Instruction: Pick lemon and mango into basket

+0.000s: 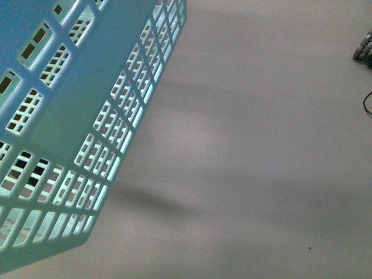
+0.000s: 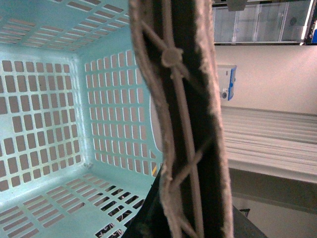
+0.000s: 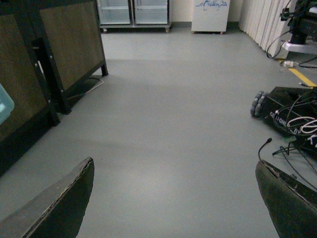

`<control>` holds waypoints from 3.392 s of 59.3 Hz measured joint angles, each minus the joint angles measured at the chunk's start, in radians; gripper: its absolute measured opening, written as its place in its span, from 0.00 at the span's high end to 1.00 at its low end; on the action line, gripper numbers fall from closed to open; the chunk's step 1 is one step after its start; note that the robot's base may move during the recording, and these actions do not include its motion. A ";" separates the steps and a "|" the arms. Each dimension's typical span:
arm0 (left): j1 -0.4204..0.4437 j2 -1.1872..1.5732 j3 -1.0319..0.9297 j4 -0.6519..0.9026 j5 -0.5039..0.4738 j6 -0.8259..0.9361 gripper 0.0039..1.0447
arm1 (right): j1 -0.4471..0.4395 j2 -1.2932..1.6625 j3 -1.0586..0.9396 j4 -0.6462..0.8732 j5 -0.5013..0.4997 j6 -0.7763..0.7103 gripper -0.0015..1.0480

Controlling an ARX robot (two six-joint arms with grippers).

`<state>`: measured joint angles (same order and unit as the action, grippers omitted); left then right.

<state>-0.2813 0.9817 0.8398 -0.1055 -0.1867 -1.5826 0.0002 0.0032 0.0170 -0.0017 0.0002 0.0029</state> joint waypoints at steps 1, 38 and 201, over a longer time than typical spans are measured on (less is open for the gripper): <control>0.000 0.000 0.000 0.000 0.000 0.000 0.95 | 0.000 0.000 0.000 0.000 0.000 0.000 0.08; 0.000 0.000 0.000 0.000 0.000 0.000 0.95 | 0.000 0.000 0.000 0.000 0.000 0.000 0.08; -0.004 -0.002 0.005 0.000 -0.001 0.000 0.96 | 0.000 0.000 0.000 0.000 0.000 0.000 0.08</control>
<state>-0.2852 0.9798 0.8452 -0.1055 -0.1875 -1.5829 0.0002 0.0032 0.0170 -0.0013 0.0006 0.0029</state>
